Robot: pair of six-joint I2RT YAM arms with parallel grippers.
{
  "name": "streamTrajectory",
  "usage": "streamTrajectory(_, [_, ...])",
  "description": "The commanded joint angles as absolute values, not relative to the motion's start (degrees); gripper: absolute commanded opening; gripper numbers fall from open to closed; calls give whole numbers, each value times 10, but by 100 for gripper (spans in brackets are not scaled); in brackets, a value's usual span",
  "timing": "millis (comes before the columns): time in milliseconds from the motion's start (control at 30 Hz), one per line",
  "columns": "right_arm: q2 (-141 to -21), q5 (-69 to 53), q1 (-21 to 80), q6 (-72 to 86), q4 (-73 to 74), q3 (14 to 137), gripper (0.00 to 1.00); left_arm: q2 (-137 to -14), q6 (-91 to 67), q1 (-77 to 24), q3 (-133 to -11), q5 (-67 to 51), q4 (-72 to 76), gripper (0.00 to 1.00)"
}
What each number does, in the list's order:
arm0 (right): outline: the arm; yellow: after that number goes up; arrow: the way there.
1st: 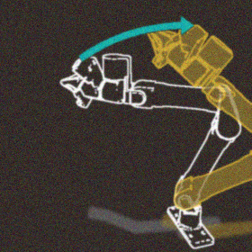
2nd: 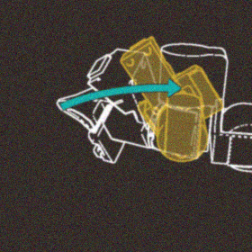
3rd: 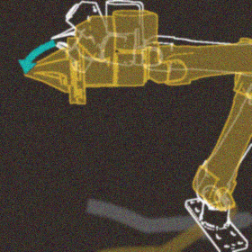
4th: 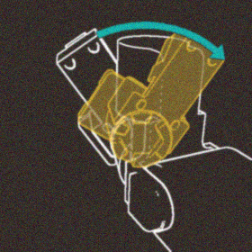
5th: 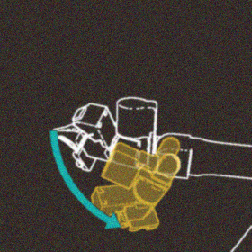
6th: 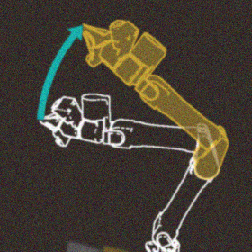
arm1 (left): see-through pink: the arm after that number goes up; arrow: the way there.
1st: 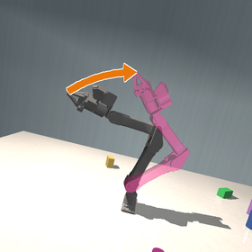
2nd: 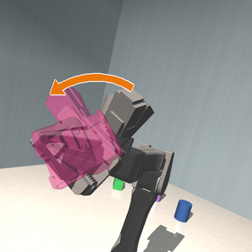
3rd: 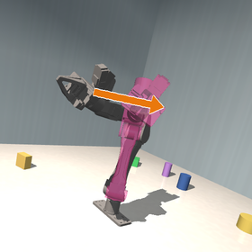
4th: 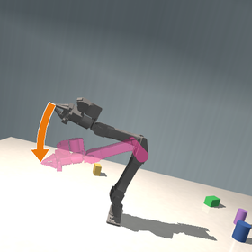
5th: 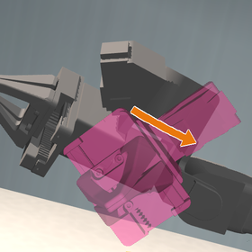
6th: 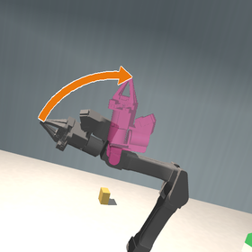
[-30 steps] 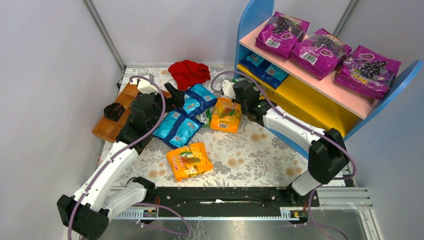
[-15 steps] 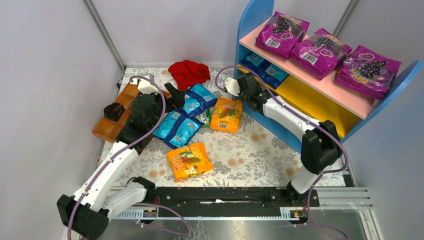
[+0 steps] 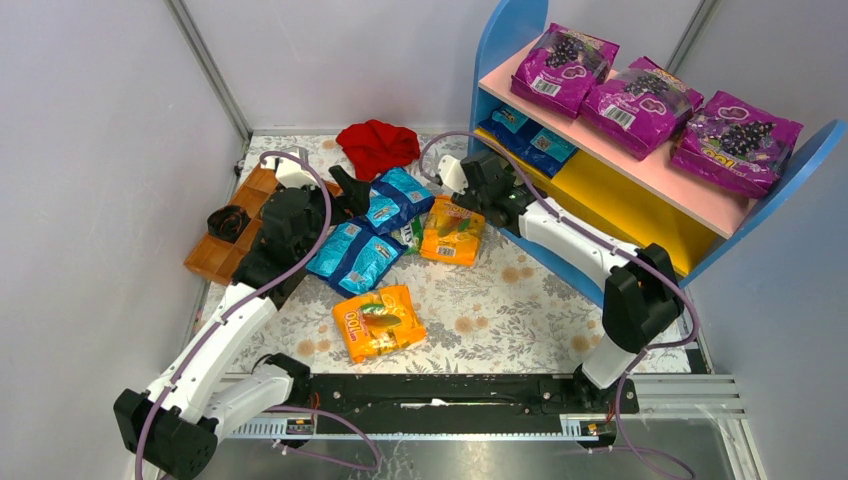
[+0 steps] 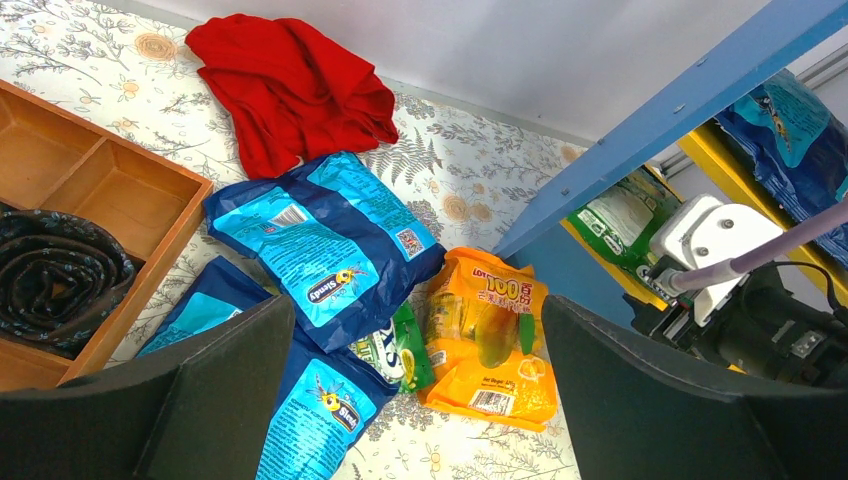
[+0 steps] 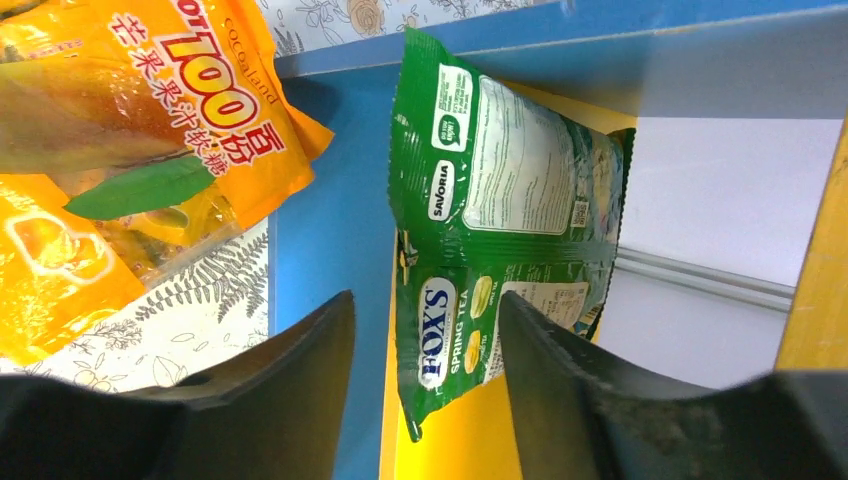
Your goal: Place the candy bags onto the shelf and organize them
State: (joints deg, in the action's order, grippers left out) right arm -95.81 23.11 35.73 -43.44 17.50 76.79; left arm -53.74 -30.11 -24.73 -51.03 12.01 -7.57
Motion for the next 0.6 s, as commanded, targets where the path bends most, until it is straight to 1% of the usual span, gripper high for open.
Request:
streamTrajectory(0, [-970, 276, 373, -418, 155, 799, 57, -532, -305, -249, -518, 118, -46, 99])
streamTrajectory(67, [-984, 279, 374, -415, 163, 816, 46, -532, -305, -248, -518, 119, -46, 99])
streamTrajectory(167, [-996, 292, 374, -416, 163, 822, 34, -532, -304, -249, -518, 120, -47, 99])
streamTrajectory(300, [-1004, 306, 374, -421, 163, 820, 11, -532, -305, -249, -518, 120, -46, 99])
streamTrajectory(367, [-1005, 320, 374, -426, 152, 813, 7, -533, -305, -249, -518, 119, -47, 99])
streamTrajectory(433, [-1004, 316, 373, -426, 149, 811, 5, -533, -305, -249, -518, 119, -47, 99])
streamTrajectory(500, [-1001, 306, 370, -429, 140, 808, 0, -533, -306, -249, -518, 118, -47, 99])
streamTrajectory(567, [-999, 297, 365, -437, 125, 803, 0, -533, -306, -249, -518, 118, -46, 99])
